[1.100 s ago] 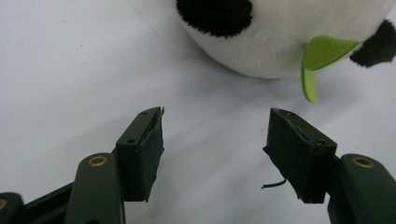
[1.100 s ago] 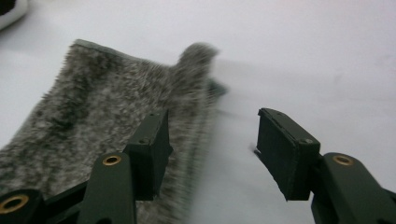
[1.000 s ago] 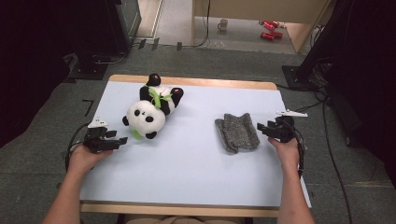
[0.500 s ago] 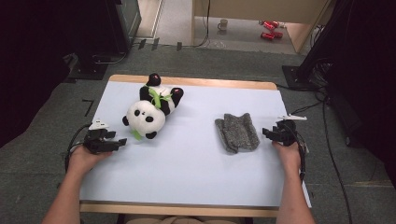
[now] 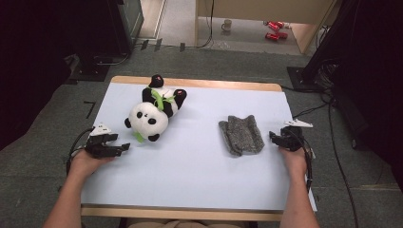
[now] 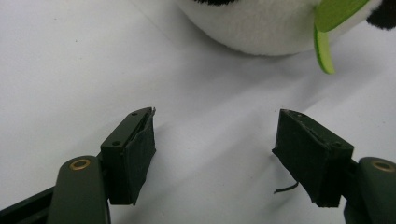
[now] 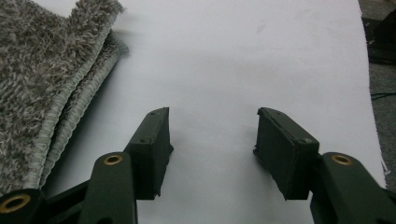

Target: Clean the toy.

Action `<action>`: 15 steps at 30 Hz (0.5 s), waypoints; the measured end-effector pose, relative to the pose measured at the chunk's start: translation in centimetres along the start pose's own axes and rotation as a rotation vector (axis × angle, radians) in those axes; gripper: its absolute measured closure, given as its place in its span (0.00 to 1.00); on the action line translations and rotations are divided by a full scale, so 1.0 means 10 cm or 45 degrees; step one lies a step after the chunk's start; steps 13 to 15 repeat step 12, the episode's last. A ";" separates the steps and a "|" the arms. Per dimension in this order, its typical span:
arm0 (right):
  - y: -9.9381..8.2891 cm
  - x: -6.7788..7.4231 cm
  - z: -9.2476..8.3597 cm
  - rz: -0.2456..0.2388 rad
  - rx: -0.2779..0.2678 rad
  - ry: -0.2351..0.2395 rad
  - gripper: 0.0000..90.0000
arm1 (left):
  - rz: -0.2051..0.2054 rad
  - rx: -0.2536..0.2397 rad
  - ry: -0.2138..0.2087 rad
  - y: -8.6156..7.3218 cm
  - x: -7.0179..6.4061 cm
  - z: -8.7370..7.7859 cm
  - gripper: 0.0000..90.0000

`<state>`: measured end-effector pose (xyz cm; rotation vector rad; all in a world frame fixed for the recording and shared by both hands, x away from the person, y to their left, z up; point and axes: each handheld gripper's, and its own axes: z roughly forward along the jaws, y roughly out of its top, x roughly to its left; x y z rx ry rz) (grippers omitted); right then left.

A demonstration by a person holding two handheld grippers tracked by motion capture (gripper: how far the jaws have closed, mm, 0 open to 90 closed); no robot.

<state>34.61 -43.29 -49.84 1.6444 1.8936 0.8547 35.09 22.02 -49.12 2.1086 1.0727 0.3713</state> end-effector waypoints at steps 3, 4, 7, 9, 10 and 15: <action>-0.02 0.00 0.00 0.002 -0.019 -0.003 0.49 | 0.000 -0.001 -0.001 0.00 0.00 0.00 0.31; -0.02 0.00 0.00 0.005 -0.022 -0.002 0.49 | -0.002 -0.001 -0.002 0.00 0.00 0.00 0.31; -0.03 0.00 0.00 0.008 -0.032 -0.001 0.49 | -0.002 0.000 -0.004 0.00 0.00 0.00 0.31; -0.04 0.00 0.00 0.005 -0.037 0.001 0.48 | -0.003 0.000 -0.006 0.00 0.00 0.00 0.30; -0.04 0.00 0.00 0.005 -0.037 0.001 0.48 | -0.002 0.000 -0.006 0.00 0.00 0.00 0.30; -0.04 0.00 0.00 0.005 -0.037 0.003 0.47 | -0.003 0.000 -0.007 0.00 0.00 0.00 0.30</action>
